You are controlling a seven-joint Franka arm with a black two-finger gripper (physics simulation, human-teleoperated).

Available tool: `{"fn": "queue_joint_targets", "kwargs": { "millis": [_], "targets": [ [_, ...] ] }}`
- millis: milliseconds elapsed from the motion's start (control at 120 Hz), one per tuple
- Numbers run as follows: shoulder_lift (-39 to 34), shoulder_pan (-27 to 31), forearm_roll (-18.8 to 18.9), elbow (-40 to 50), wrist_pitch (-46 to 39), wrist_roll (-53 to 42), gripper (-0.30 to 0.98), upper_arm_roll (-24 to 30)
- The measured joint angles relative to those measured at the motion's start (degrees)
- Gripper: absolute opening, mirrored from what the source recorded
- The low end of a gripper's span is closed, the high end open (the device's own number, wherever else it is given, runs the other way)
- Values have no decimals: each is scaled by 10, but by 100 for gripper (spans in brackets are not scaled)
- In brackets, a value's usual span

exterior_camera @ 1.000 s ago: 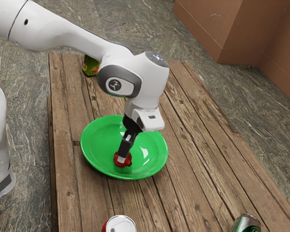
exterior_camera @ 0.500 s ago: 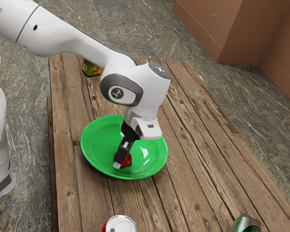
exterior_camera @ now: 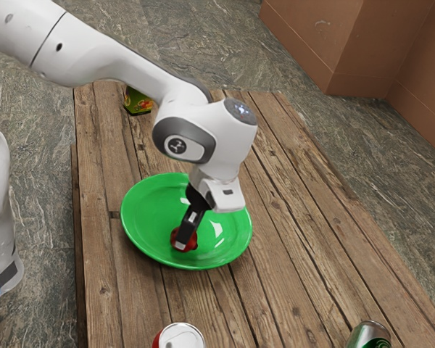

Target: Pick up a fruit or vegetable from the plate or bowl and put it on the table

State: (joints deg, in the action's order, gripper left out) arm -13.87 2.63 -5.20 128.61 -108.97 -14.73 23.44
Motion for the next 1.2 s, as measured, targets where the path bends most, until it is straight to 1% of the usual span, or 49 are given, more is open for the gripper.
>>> {"fn": "queue_joint_targets", "kwargs": {
  "millis": [358,517,600,658,758,875,958,1067,1142,1200],
  "targets": [
    [22,1,4,10,-31,6,68,-3],
    [23,1,18,14,-38,12,37,-4],
    [17,0,29,9,-39,16,28,-3],
    [14,0,40,-9,-36,19,25,-2],
    [14,-1,58,-51,-22,24,28,-2],
    [24,-1,81,-107,-10,28,28,-2],
    [72,-2,105,-176,-6,32,28,-2],
    [195,-7,139,-300,-9,38,30,1],
    [268,-7,156,-347,-30,42,30,3],
    [329,-17,170,-394,-45,44,31,3]
  ]
}}
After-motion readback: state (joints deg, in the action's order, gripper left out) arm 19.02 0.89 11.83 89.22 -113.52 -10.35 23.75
